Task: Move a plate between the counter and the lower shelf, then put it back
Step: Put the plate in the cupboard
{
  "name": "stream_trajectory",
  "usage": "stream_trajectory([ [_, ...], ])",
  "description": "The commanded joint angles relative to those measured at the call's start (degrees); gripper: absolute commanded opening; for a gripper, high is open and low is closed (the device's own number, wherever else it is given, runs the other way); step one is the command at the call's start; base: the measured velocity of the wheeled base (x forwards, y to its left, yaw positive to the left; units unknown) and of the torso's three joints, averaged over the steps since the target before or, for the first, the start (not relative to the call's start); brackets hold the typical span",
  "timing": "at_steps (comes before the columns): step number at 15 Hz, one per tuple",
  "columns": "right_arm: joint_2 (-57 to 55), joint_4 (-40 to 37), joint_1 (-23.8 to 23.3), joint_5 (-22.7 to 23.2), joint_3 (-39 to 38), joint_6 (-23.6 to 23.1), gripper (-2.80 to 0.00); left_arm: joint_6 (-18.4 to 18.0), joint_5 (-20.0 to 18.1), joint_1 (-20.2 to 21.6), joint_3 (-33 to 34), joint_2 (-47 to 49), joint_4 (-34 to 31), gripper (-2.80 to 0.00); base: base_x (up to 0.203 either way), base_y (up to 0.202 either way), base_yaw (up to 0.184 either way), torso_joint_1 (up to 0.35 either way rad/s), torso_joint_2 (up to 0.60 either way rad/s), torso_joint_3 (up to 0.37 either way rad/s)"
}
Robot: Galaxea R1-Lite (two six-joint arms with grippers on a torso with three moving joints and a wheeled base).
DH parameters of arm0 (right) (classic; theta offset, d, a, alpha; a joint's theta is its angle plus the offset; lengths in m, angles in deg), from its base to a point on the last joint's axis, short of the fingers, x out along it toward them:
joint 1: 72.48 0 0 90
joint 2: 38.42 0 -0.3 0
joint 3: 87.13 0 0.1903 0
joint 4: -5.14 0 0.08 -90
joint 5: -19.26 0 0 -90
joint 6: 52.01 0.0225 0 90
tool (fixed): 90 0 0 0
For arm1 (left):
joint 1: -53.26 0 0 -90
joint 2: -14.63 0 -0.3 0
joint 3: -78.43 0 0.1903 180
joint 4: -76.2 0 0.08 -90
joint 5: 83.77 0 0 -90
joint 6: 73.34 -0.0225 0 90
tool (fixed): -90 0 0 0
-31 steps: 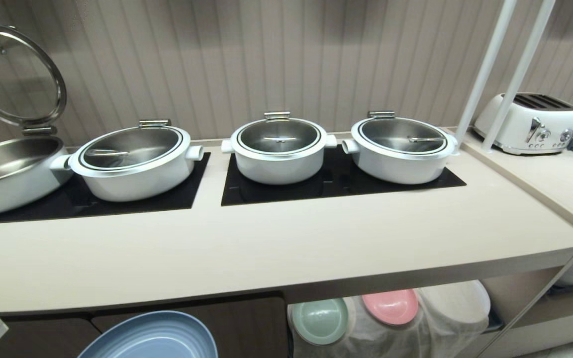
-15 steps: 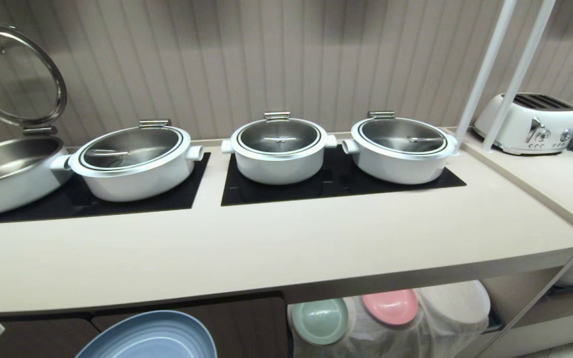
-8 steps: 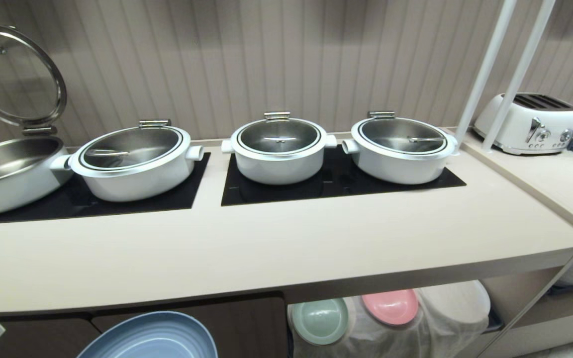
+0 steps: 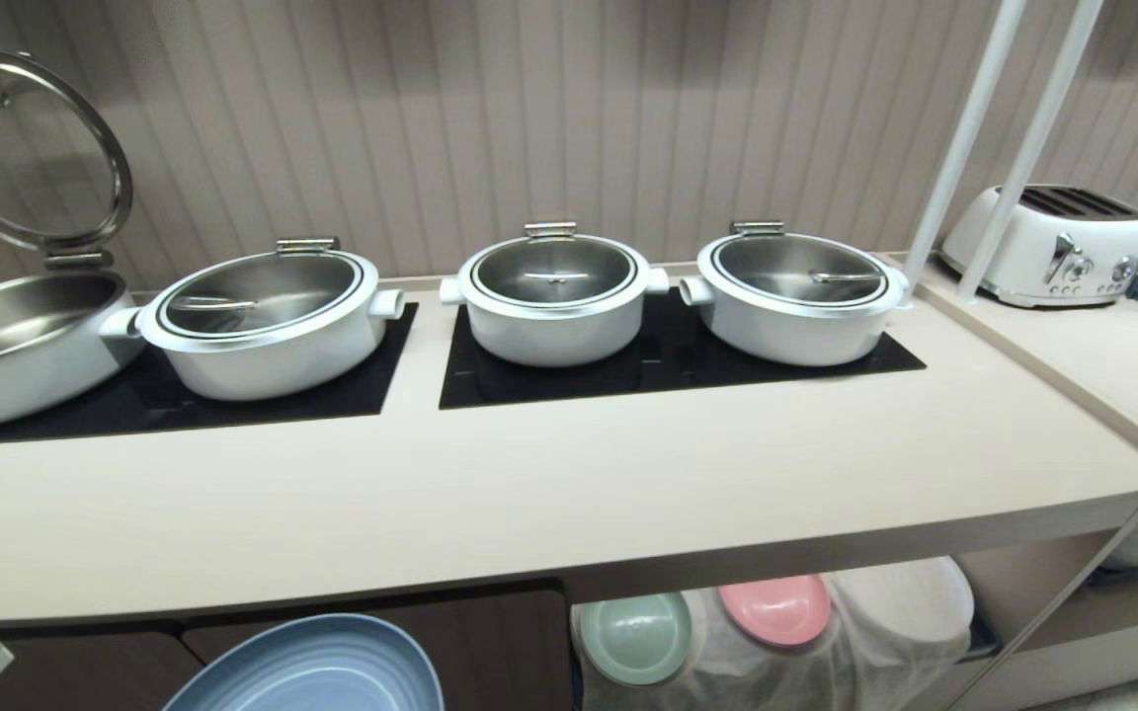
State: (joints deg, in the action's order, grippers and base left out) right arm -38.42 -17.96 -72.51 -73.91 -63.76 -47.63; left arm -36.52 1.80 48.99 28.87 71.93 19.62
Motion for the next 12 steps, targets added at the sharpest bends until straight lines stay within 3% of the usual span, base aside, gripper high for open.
stream_trajectory([
  [1,0.0,0.0,0.02,0.01,0.0,0.02,-2.8,0.97,-0.18,-0.04,0.26,0.01,-0.19,-2.8,0.0,0.0,0.0,0.0,0.0,0.0],
  [12,0.0,0.0,-0.04,0.01,0.0,0.05,-2.8,1.76,-0.23,-0.04,1.22,-1.66,-0.19,-2.8,0.0,0.0,0.0,0.0,0.0,0.0],
])
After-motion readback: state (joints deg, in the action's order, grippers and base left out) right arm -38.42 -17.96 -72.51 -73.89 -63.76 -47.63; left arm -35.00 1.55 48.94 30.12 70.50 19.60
